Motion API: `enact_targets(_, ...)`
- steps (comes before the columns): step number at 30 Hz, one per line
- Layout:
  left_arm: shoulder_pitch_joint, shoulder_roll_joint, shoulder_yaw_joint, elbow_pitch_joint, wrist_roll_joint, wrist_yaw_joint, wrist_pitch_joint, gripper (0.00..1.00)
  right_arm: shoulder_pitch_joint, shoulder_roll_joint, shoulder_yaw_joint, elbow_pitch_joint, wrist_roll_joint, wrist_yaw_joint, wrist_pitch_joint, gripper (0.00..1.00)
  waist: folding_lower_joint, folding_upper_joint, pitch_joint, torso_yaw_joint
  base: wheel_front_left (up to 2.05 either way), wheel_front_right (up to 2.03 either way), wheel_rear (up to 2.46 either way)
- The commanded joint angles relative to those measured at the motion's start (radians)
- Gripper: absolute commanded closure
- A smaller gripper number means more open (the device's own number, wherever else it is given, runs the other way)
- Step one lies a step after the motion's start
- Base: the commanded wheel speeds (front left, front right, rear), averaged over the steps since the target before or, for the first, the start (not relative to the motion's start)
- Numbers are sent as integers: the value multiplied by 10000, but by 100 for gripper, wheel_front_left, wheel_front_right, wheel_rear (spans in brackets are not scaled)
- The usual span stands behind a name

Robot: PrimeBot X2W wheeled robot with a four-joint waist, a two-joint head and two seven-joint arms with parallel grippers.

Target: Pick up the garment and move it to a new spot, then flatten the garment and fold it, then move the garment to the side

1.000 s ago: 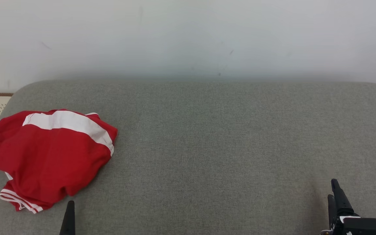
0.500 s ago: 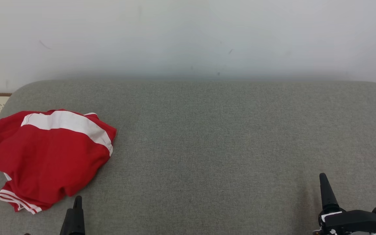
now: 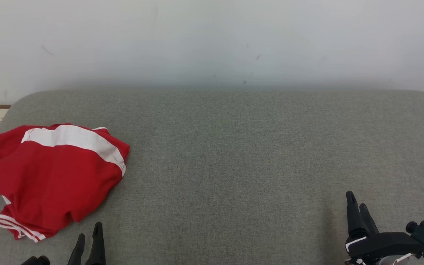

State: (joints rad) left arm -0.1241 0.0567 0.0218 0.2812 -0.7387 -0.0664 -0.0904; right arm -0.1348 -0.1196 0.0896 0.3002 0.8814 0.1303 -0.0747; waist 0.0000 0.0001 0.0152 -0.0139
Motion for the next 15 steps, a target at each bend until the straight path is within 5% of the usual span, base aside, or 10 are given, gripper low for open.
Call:
enact_targets(1, -169, 167, -118, -117, 524, 127, -130, 0, -269, -146, 195, -24, -435, 3, -136, 0, 0, -1, 5, -2, 0, 0, 0)
enact_targets(15, -173, 480, -643, -169, 2015, 984, -496, 0, -416, -280, 765, 407, -2001, 4, -542, 0, 0, -1, 11, -36, 0, 0, 0)
